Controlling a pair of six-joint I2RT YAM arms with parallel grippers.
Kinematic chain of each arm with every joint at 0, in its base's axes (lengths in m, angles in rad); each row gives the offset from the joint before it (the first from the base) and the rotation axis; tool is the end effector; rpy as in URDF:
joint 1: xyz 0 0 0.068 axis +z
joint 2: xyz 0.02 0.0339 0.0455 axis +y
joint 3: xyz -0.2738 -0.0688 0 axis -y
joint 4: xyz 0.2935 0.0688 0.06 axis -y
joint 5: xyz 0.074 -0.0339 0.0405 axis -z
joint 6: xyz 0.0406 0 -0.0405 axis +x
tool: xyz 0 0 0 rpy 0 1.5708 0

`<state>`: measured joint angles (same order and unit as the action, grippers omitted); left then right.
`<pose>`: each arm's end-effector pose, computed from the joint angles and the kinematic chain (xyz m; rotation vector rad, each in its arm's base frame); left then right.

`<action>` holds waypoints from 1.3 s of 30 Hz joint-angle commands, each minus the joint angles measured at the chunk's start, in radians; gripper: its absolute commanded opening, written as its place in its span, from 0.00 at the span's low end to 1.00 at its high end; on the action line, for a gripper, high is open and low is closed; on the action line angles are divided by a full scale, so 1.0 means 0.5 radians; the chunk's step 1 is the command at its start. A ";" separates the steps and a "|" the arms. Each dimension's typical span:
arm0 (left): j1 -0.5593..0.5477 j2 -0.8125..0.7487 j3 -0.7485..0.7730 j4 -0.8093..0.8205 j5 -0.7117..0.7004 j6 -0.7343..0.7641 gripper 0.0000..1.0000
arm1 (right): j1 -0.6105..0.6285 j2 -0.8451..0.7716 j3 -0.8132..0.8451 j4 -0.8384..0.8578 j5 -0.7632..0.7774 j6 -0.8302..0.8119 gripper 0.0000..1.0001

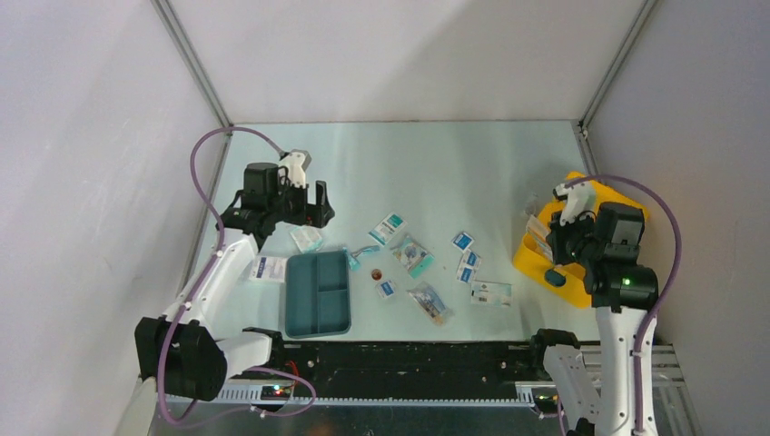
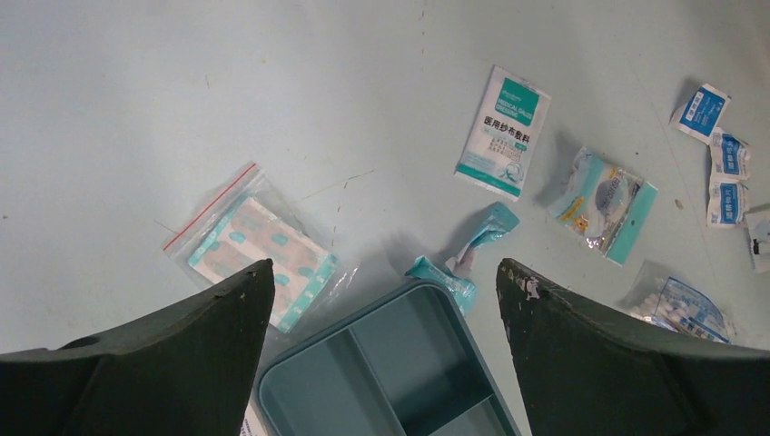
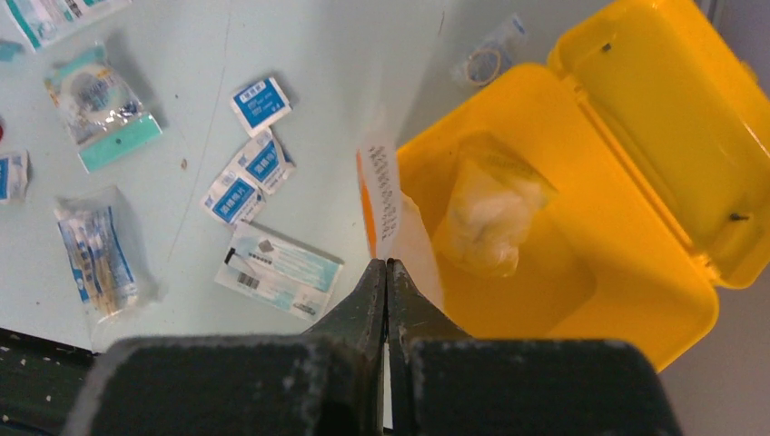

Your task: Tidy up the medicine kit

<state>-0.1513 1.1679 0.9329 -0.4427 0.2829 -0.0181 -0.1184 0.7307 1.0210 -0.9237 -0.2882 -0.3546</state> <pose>0.2949 -0.0564 0.2845 0.3019 2.2279 -0.4091 0.1713 -0.0088 0.3709 -0.4138 2.1349 0.0487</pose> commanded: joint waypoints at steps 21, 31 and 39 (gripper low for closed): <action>-0.038 0.025 0.072 0.023 0.018 0.092 0.96 | -0.465 0.380 -0.500 0.702 -0.142 -0.158 0.00; -0.044 0.023 0.067 0.024 0.010 0.117 0.96 | -0.681 0.806 -0.594 0.938 -0.266 -0.215 0.00; -0.045 0.035 0.063 0.026 0.002 0.128 0.96 | -0.693 0.846 -0.642 1.128 -0.329 -0.067 0.00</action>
<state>-0.1680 1.1915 0.9333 -0.4442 0.2836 0.0200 -0.4606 1.1446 0.7090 -0.4496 -0.4160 -0.4282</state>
